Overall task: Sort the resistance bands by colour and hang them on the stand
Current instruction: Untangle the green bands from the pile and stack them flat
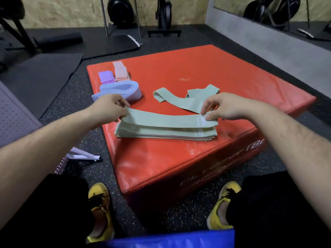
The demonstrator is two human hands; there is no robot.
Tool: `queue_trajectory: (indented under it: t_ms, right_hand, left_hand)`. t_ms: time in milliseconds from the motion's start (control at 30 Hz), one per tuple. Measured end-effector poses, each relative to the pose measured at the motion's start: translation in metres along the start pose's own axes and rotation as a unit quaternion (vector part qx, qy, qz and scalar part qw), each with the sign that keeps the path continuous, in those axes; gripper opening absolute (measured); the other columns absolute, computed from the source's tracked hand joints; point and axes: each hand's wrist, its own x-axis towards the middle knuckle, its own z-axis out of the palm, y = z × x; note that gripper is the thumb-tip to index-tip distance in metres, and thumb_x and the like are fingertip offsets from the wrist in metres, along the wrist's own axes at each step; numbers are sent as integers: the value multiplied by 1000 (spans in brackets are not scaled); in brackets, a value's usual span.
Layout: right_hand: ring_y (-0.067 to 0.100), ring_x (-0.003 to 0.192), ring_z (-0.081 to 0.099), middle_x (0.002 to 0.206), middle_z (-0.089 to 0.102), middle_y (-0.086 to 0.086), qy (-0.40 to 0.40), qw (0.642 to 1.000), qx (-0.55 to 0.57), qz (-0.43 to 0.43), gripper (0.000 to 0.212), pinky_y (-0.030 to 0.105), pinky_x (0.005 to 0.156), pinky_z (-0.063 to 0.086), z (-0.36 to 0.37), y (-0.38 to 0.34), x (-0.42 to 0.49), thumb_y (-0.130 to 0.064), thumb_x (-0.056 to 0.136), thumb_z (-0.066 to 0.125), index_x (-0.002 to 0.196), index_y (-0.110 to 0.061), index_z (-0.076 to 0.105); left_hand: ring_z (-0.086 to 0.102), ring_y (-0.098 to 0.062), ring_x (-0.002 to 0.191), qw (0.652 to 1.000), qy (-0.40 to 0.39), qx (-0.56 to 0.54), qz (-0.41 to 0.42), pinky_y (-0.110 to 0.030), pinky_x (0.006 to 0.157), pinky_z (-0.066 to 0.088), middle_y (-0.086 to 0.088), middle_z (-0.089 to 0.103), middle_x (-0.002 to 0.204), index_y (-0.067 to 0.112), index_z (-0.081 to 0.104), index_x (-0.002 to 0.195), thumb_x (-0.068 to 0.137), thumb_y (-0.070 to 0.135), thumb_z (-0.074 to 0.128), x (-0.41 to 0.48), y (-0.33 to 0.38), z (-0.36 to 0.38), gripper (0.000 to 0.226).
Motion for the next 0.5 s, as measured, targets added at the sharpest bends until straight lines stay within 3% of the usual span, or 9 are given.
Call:
queue_trajectory:
  t_ms: [133, 233, 500]
  right_hand:
    - [6, 73, 59, 86, 68, -5, -13, 999, -44, 2, 15, 7, 55, 41, 10, -3, 1, -13, 83, 79, 94, -22, 75]
    - [9, 79, 61, 89, 70, -6, -19, 998, -61, 13, 14, 22, 72, 49, 16, -1, 3, -15, 83, 79, 92, -25, 74]
    - [11, 84, 58, 88, 63, -13, -15, 992, -124, 18, 13, 27, 71, 42, 28, 1, 6, -17, 84, 76, 93, -26, 72]
  left_hand:
    - [58, -19, 63, 998, -22, 56, 2, -29, 60, 52, -2, 64, 75, 12, 69, 96, 82, 4, 65, -4, -12, 3, 16]
    - [58, -16, 66, 995, -30, 97, 12, -33, 72, 52, 2, 65, 77, 14, 69, 95, 81, 8, 66, -4, -17, 7, 15]
    - [59, -18, 73, 984, -50, 163, 54, -28, 64, 44, 2, 64, 78, 12, 69, 94, 82, 13, 66, 2, -24, 12, 13]
